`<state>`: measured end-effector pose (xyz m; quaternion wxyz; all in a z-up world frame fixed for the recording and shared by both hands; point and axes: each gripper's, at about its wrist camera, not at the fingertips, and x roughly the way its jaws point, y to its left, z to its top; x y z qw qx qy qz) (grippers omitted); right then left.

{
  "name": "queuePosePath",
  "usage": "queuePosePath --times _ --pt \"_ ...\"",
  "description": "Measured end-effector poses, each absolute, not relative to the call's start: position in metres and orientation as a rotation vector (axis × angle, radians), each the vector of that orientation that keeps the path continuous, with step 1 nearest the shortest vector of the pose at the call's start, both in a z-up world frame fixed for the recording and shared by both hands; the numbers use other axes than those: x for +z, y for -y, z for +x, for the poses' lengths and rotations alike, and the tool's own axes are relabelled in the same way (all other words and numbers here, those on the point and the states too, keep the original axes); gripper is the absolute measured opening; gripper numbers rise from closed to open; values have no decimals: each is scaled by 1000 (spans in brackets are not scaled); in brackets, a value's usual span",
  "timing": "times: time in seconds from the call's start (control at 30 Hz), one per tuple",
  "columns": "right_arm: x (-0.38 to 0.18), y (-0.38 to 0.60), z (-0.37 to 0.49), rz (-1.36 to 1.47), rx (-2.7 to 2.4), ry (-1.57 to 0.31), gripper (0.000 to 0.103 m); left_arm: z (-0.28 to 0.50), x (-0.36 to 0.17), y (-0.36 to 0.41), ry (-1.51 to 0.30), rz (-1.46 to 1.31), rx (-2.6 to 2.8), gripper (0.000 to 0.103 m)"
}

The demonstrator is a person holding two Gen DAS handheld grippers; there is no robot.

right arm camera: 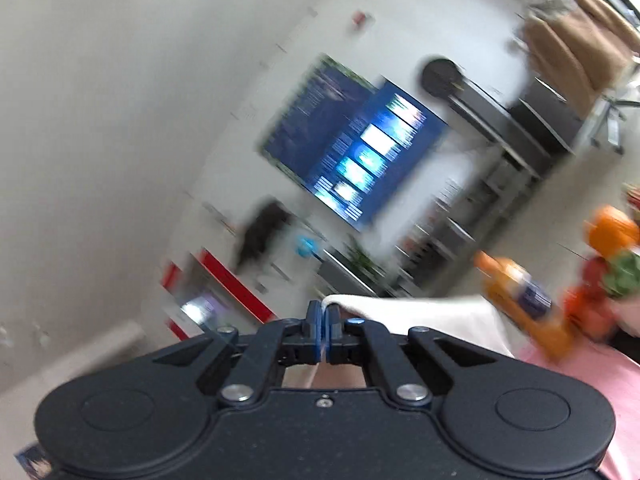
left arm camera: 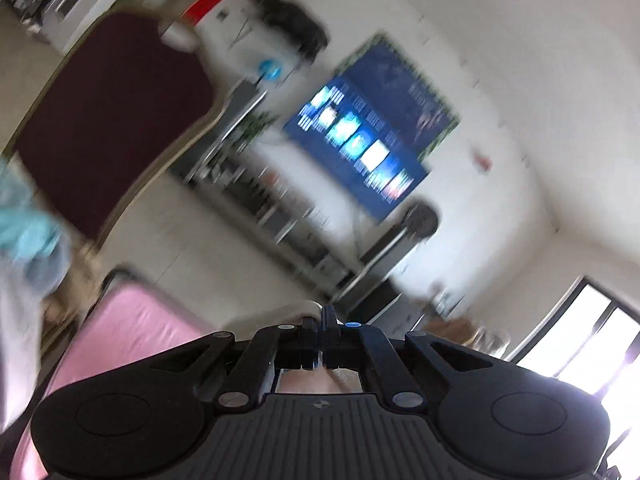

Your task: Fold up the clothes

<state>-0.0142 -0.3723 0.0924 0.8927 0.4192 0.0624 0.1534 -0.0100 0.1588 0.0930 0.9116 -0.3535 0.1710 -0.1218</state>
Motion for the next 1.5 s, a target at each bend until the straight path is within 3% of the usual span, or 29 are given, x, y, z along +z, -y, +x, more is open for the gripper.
queuePosePath --times 0.17,0.3,0.4,0.53,0.67,0.73,0.77,0.9,0.97,1.17,1.23,1.27,1.3,1.33,1.5 --pt "-49 391 4 939 62 -627 2 10 -50 -143 -764 -769 -81 0" --pt "-141 396 20 960 -156 -922 2 26 -127 -125 -994 -751 28 0" --pt "-157 391 18 913 -177 -974 2 32 -146 -118 -1041 -700 62 2" --pt "-161 385 15 912 -170 -980 2 37 -158 -119 -1061 -671 83 29" --pt "-180 394 17 976 -140 -988 7 36 -171 -128 -1075 -696 68 30" --pt "-186 396 19 1010 -115 -997 21 34 -176 -129 -1085 -707 50 31" --pt "-188 397 19 1026 -101 -1000 32 35 -175 -126 -1083 -704 32 31" --pt "-194 399 19 1088 -73 -1001 48 36 -171 -111 -1059 -664 -55 33" --pt "-198 400 19 1114 -71 -1011 49 38 -168 -101 -1054 -614 -79 34" --pt "-210 398 27 1136 -125 -1104 49 49 -180 -89 -1096 -557 -47 30" --pt "-210 397 28 1135 -146 -1099 45 51 -184 -92 -1098 -582 -28 15" --pt "-211 396 29 1134 -149 -1095 36 52 -186 -93 -1097 -605 -28 13" --pt "-211 395 30 1129 -135 -1099 25 52 -186 -95 -1095 -619 -33 12" --pt "-210 393 31 1115 -127 -1108 22 52 -185 -95 -1092 -616 -33 12" --pt "-202 381 37 1006 -132 -1128 21 55 -184 -88 -1126 -557 -51 25"
